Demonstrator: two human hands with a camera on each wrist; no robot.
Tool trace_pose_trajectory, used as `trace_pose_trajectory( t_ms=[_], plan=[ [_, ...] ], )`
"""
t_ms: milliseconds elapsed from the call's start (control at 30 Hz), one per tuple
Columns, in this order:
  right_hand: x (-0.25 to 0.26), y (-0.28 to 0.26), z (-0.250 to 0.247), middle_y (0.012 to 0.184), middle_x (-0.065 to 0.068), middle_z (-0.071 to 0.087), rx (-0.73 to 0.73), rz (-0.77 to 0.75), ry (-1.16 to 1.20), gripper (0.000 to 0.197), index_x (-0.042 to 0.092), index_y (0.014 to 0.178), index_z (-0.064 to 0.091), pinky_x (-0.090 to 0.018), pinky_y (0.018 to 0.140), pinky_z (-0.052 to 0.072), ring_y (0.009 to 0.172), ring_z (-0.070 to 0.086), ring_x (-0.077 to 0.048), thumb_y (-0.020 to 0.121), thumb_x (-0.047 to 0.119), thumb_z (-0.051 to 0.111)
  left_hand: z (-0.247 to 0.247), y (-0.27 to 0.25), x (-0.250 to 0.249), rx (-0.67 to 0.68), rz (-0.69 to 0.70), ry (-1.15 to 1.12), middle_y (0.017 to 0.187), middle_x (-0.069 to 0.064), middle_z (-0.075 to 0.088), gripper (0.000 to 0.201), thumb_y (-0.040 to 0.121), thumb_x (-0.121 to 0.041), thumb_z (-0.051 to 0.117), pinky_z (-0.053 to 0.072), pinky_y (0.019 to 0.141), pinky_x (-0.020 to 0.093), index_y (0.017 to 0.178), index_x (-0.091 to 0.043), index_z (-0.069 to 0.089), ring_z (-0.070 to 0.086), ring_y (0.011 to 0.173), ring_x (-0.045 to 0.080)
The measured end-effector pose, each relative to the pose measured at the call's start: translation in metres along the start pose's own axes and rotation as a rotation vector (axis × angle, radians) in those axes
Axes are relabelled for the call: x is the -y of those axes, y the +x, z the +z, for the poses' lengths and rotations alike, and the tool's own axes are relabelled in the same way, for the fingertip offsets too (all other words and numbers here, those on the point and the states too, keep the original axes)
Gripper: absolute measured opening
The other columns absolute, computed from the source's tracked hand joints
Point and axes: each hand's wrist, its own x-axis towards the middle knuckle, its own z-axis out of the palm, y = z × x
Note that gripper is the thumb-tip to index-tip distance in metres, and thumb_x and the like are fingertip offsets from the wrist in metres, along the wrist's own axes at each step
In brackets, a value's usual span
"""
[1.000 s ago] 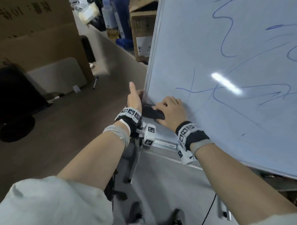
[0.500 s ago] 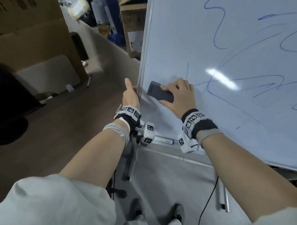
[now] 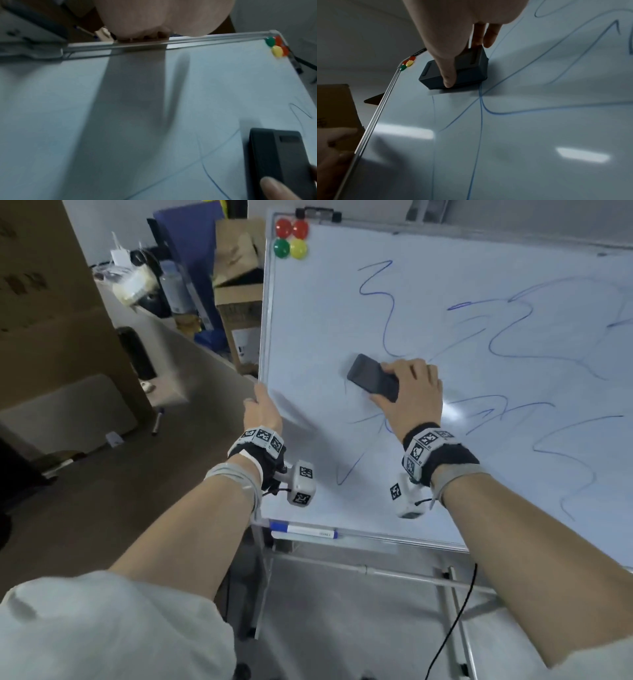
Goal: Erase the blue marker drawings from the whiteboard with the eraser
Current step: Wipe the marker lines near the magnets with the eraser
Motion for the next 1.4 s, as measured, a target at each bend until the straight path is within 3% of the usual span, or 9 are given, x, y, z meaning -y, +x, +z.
trace_pose_trajectory(
  t_ms=[133, 367, 467, 700, 767, 900, 1067, 1167, 1400],
  plan=[
    [0.007, -0.041, 0.033, 0.104, -0.006, 0.053, 0.142, -0.156, 0.131, 0.050, 0.023, 0.111, 0.064, -0.042, 0.084, 0.041, 0.097, 0.046, -0.029, 0.068, 0.037, 0.084, 0.005, 0.007, 0.022, -0.129, -0.004, -0.070, 0.126, 0.015, 0.062, 0.055, 0.104, -0.050, 0.032, 0.038, 0.107, 0.040, 0.123, -0.007, 0.060, 0.054, 0.119, 0.033],
    [-0.010, -0.127, 0.076, 0.095, -0.009, 0.053, 0.531, -0.364, 0.126, 0.054, 0.020, 0.102, 0.068, -0.049, 0.081, 0.048, 0.093, 0.052, -0.032, 0.056, 0.033, 0.092, 0.013, 0.005, 0.053, -0.162, -0.001, -0.048, 0.118, 0.008, 0.062, 0.036, 0.102, -0.053, 0.036, 0.031, 0.115, 0.050, 0.105, -0.020, 0.050, 0.054, 0.121, 0.032],
    [-0.019, -0.111, 0.057, 0.099, -0.005, 0.054, 0.444, -0.342, 0.115, 0.052, 0.023, 0.106, 0.065, -0.047, 0.083, 0.046, 0.095, 0.050, -0.029, 0.061, 0.034, 0.090, 0.017, -0.002, 0.053, -0.172, -0.017, -0.045, 0.107, 0.004, 0.058, 0.035, 0.102, -0.054, 0.037, 0.031, 0.115, 0.050, 0.103, -0.021, 0.049, 0.054, 0.119, 0.033],
    [-0.029, -0.068, 0.024, 0.115, -0.009, 0.053, -0.075, 0.070, 0.149, 0.049, 0.018, 0.117, 0.058, -0.037, 0.093, 0.037, 0.105, 0.043, -0.028, 0.077, 0.040, 0.078, 0.006, -0.011, 0.051, -0.163, -0.007, -0.036, 0.129, 0.014, 0.060, 0.046, 0.103, -0.055, 0.034, 0.031, 0.114, 0.046, 0.116, -0.016, 0.055, 0.050, 0.123, 0.034],
    [-0.020, -0.079, 0.033, 0.112, -0.010, 0.052, -0.048, 0.058, 0.165, 0.050, 0.017, 0.114, 0.058, -0.038, 0.092, 0.037, 0.103, 0.043, -0.030, 0.074, 0.037, 0.080, 0.004, -0.012, 0.053, -0.153, 0.006, -0.016, 0.126, 0.014, 0.061, 0.042, 0.103, -0.054, 0.033, 0.031, 0.114, 0.046, 0.110, -0.017, 0.053, 0.051, 0.120, 0.033],
    [-0.003, -0.088, 0.042, 0.103, -0.005, 0.052, 0.215, -0.265, 0.099, 0.051, 0.021, 0.112, 0.062, -0.043, 0.083, 0.044, 0.095, 0.048, -0.027, 0.069, 0.041, 0.084, 0.001, -0.014, 0.052, -0.177, -0.026, -0.023, 0.126, 0.014, 0.061, 0.058, 0.102, -0.060, 0.030, 0.035, 0.110, 0.043, 0.122, -0.011, 0.057, 0.052, 0.120, 0.034],
    [-0.022, -0.037, 0.004, 0.111, -0.008, 0.053, -0.032, 0.026, 0.130, 0.050, 0.020, 0.115, 0.058, -0.041, 0.088, 0.042, 0.103, 0.048, -0.031, 0.075, 0.042, 0.078, 0.003, -0.021, 0.023, -0.194, -0.129, 0.016, 0.146, 0.017, 0.051, 0.073, 0.103, -0.059, 0.021, 0.031, 0.111, 0.041, 0.145, -0.004, 0.043, 0.048, 0.133, 0.034],
    [-0.029, -0.012, -0.010, 0.110, -0.011, 0.052, -0.084, 0.083, 0.109, 0.050, 0.017, 0.114, 0.055, -0.042, 0.088, 0.043, 0.102, 0.047, -0.032, 0.076, 0.041, 0.077, 0.007, -0.018, -0.007, -0.153, -0.037, -0.026, 0.144, 0.014, 0.052, 0.063, 0.104, -0.056, 0.025, 0.032, 0.109, 0.039, 0.143, -0.010, 0.044, 0.049, 0.131, 0.031],
    [0.032, -0.038, 0.049, 0.100, -0.006, 0.053, 0.068, -0.308, 0.103, 0.051, 0.022, 0.113, 0.065, -0.039, 0.078, 0.045, 0.092, 0.049, -0.027, 0.068, 0.036, 0.086, 0.011, 0.012, -0.005, -0.110, 0.124, -0.046, 0.131, 0.018, 0.060, 0.050, 0.108, -0.042, 0.031, 0.038, 0.100, 0.033, 0.129, -0.005, 0.056, 0.055, 0.122, 0.035]
  ],
)
